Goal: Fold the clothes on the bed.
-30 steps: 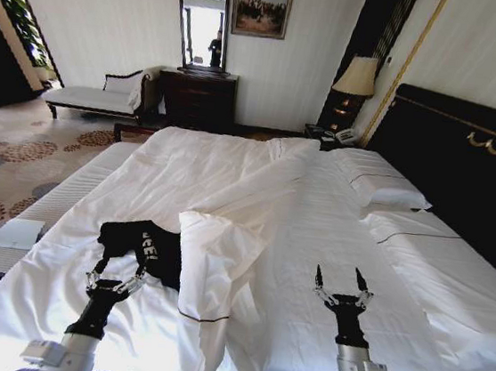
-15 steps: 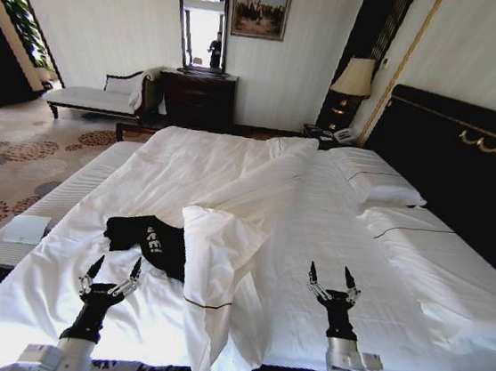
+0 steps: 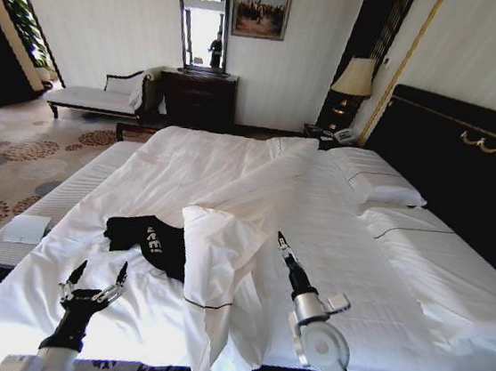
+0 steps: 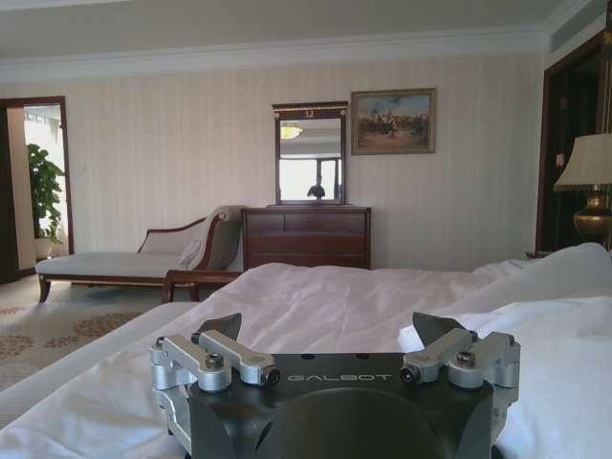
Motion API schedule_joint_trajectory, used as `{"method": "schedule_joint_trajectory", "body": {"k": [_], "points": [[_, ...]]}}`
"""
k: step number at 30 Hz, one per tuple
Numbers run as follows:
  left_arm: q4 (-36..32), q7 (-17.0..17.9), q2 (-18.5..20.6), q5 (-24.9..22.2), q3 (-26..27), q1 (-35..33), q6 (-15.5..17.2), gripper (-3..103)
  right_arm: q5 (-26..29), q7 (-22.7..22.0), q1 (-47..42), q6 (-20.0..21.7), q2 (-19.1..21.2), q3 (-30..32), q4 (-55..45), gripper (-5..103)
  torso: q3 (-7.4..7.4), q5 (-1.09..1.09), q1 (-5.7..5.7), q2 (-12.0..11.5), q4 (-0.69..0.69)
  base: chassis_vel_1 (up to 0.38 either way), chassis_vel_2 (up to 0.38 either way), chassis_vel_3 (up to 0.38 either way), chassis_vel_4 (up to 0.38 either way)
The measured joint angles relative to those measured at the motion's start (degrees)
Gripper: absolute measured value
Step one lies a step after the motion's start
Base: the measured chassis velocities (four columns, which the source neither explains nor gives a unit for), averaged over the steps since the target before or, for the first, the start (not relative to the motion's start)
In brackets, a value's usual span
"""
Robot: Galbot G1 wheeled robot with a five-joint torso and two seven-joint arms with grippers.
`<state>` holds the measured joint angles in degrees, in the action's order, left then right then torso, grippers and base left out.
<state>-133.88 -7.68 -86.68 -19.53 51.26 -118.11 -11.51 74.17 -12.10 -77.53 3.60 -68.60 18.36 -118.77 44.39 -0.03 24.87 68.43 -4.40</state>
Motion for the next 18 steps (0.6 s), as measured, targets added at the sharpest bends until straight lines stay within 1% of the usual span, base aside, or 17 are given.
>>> {"method": "schedule_joint_trajectory", "body": {"k": [1,2,4,9,10,13,17,18], "points": [[0.2,0.0,-0.1,0.0,0.1,-0.1,-0.3,100,0.7,-0.6,1.1,1.0,0.6,-0.4,0.9,100,0.00,-0.01,0.00,0.0,0.00,0.000,0.000,0.000,0.000],[0.7,0.2,-0.4,0.1,0.2,-0.3,-0.8,100,2.3,-1.6,4.0,3.1,2.3,-1.6,3.4,100,0.00,-0.01,0.00,0.0,0.01,0.000,0.000,0.000,0.000],[1.5,0.4,-0.7,0.2,0.4,-0.4,-1.6,100,4.3,-1.4,7.4,5.1,4.1,-2.6,6.7,100,0.00,-0.02,0.00,0.0,0.00,0.000,0.000,0.000,0.000],[2.6,0.7,-0.7,0.2,0.6,-0.6,-2.4,100,6.7,-1.0,12.4,7.5,4.8,-4.2,9.6,100,0.00,0.00,0.00,0.0,-0.01,0.000,0.000,0.000,0.000],[3.8,1.1,-0.6,0.2,0.5,0.6,-2.4,100,7.6,-2.0,17.7,8.9,4.8,-7.2,12.4,100,0.00,0.00,0.00,0.0,0.00,0.000,0.000,0.000,0.000],[4.2,1.1,-0.8,0.3,0.1,1.2,-2.1,100,8.1,-2.5,19.5,9.3,4.9,-8.3,13.7,100,-0.01,-0.02,0.00,0.0,0.00,0.000,0.000,0.000,0.000],[5.7,1.1,-1.2,1.0,-1.1,2.5,-1.5,100,8.9,-2.9,24.3,10.1,5.6,-12.3,17.7,100,0.00,-0.01,0.00,0.0,-0.01,0.000,0.000,0.000,0.000],[5.7,1.1,-1.2,1.0,-1.1,2.5,-1.5,100,8.9,-2.9,24.3,10.1,5.6,-12.3,17.7,100,0.00,-0.01,0.00,0.0,-0.01,0.000,0.000,0.000,0.000]]}}
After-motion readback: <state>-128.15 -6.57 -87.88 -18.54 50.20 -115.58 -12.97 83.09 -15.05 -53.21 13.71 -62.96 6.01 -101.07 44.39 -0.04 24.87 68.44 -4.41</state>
